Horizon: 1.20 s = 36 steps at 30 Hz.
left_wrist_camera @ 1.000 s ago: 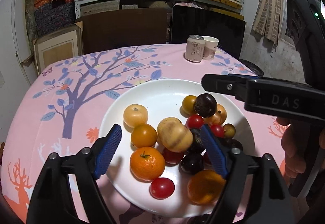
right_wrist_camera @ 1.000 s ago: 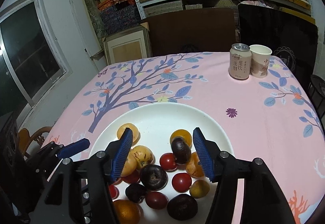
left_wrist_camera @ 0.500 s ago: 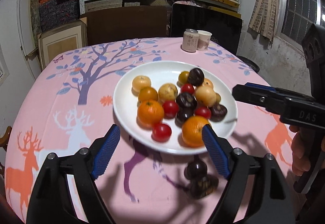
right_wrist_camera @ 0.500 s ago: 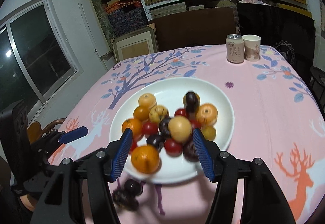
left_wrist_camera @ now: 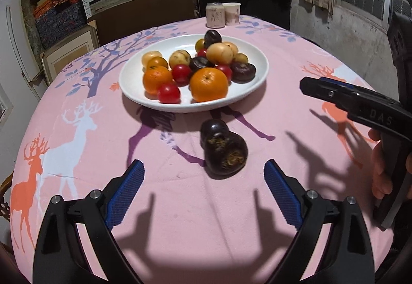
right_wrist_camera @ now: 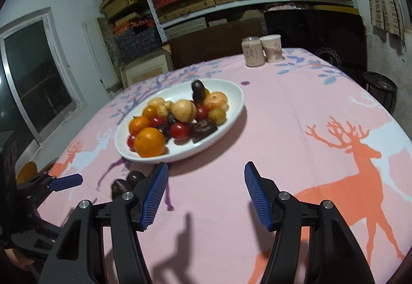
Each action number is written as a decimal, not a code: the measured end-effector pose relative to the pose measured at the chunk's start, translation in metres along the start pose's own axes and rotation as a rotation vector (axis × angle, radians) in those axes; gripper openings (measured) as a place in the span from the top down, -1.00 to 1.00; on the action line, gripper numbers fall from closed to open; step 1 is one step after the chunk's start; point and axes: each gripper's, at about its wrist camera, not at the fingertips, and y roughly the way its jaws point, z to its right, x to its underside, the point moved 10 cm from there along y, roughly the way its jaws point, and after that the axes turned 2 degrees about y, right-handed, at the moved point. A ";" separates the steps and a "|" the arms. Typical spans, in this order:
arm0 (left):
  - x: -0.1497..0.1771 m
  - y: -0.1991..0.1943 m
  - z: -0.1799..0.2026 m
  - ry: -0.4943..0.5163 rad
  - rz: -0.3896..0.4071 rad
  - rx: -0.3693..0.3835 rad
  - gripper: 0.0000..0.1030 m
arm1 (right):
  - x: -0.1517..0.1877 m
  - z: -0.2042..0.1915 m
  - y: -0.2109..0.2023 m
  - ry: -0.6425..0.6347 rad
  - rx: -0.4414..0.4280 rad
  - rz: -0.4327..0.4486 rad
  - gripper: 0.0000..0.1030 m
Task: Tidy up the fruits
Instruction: 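Grasp the large dark mangosteen with the left tool while the right tool grasps a small dark fruit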
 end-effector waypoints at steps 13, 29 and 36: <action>-0.007 0.030 0.008 -0.033 -0.036 -0.050 -0.70 | -0.003 -0.001 -0.003 -0.016 -0.041 0.027 -0.21; -0.004 0.038 0.009 -0.049 -0.049 0.012 0.19 | -0.002 0.002 0.000 -0.003 -0.028 0.020 -0.21; -0.004 0.021 -0.006 -0.098 -0.012 0.044 0.20 | -0.002 0.003 0.000 -0.001 -0.030 0.020 -0.21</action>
